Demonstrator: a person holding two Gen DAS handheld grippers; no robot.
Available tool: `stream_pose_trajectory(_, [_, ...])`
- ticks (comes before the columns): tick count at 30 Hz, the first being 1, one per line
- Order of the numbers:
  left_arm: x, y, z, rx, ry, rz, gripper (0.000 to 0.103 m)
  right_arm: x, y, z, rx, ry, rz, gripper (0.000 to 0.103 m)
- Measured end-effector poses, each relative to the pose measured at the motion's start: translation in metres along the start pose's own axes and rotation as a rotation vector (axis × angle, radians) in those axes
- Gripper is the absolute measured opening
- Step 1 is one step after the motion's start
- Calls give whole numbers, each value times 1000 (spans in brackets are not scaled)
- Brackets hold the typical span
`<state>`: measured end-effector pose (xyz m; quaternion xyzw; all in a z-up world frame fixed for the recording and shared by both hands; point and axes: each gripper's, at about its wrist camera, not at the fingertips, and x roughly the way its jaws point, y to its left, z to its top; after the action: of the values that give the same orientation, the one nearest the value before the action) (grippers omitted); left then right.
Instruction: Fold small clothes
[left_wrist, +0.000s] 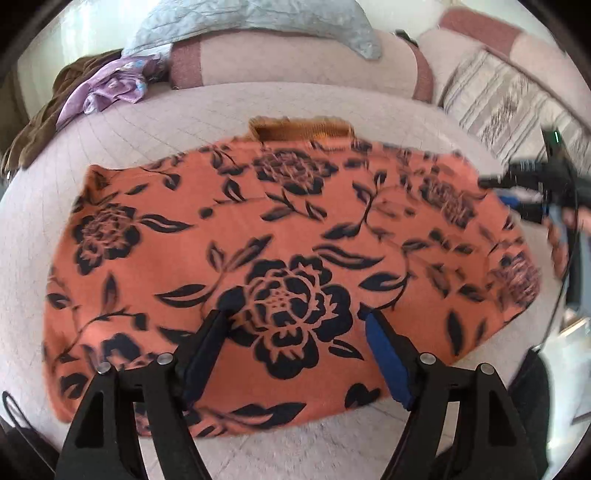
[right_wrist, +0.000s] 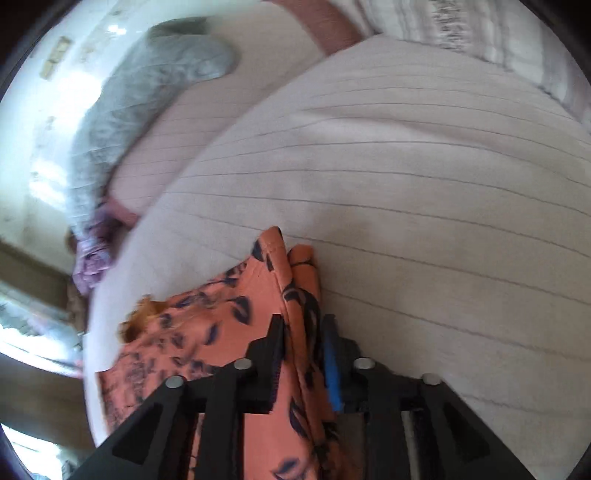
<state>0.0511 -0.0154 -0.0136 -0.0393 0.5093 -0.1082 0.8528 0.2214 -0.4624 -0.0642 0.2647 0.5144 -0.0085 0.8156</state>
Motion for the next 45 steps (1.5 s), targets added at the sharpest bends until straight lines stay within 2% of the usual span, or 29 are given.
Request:
stream_pose_trajectory(2, [-42, 22, -1, -76, -123, -1, 78, -20, 6, -9, -21, -42, -11, 31])
stream_pose_trajectory(4, [-77, 49, -8, -146, -217, 41, 78, -47, 19, -21, -71, -90, 12, 33])
stream_pose_trajectory(5, [-87, 63, -13, -184, -246, 67, 78, -60, 27, -28, -90, -107, 54, 38])
stream_pose_trajectory(6, [-94, 77, -19, -228, -260, 96, 78, -72, 33, -37, -107, -116, 102, 59])
stream_pose_trajectory(7, [-96, 91, -24, -274, -258, 118, 78, -82, 39, -47, -120, -122, 136, 69])
stream_pose_trajectory(8, [-93, 110, -33, -348, -234, 138, 78, -92, 48, -61, -136, -131, 177, 73])
stream_pose_trajectory(10, [-72, 136, -49, -441, -123, 146, 75, -99, 64, -83, -178, -112, 246, 73])
stream_pose_trajectory(11, [-49, 149, -60, -481, -28, 103, 39, -96, 74, -93, -198, -89, 272, 73])
stream_pose_trajectory(12, [-36, 156, -67, -504, 35, 113, 24, -90, 82, -105, -220, -58, 291, 73])
stream_pose_trajectory(13, [-36, 162, -73, -522, 10, 101, 22, -82, 88, -116, -243, -24, 297, 73])
stream_pose_trajectory(14, [-42, 165, -73, -533, 1, 82, 14, -72, 91, -124, -264, 8, 287, 73])
stream_pose_trajectory(15, [-49, 166, -71, -538, -8, 61, 12, -61, 93, -132, -276, 45, 256, 73])
stream_pose_trajectory(17, [-59, 171, -71, -548, -22, 42, 12, -43, 90, -142, -261, 102, 239, 73])
stream_pose_trajectory(20, [-56, 180, -76, -586, 36, 20, 16, -30, 81, -149, -235, 106, 201, 74])
stream_pose_trajectory(22, [-70, 177, -69, -572, 18, 30, 15, -22, 73, -149, -197, 128, 206, 73])
stream_pose_trajectory(24, [-87, 170, -52, -524, -34, 9, 19, -25, 69, -151, -179, 121, 230, 73])
stream_pose_trajectory(26, [-96, 171, -26, -491, -92, -14, 41, -26, 64, -150, -180, 127, 240, 73])
stream_pose_trajectory(28, [-91, 176, 4, -433, -125, -4, 48, -23, 65, -149, -180, 130, 241, 73])
stream_pose_trajectory(31, [-49, 189, 48, -396, -74, 2, 47, -22, 66, -150, -180, 127, 247, 73])
stream_pose_trajectory(33, [-12, 205, 65, -407, -22, -23, 41, -22, 65, -150, -173, 125, 259, 73])
stream_pose_trajectory(34, [9, 213, 74, -394, 2, -13, 24, -23, 63, -150, -168, 124, 266, 73])
stream_pose_trajectory(35, [24, 220, 75, -392, 32, 38, 9, -23, 61, -151, -162, 125, 274, 73])
stream_pose_trajectory(36, [36, 230, 74, -420, 55, 59, 10, -23, 60, -150, -158, 126, 279, 73])
stream_pose_trajectory(37, [41, 245, 68, -506, 39, -6, 12, -23, 59, -150, -155, 128, 284, 73])
stream_pose_trajectory(39, [36, 254, 63, -563, 14, -48, 13, -23, 58, -149, -156, 133, 289, 73])
stream_pose_trajectory(42, [22, 245, 60, -516, -20, -6, 13, -23, 57, -149, -156, 134, 292, 73])
stream_pose_trajectory(45, [18, 237, 64, -487, -28, -33, 16, -22, 59, -149, -164, 135, 285, 73])
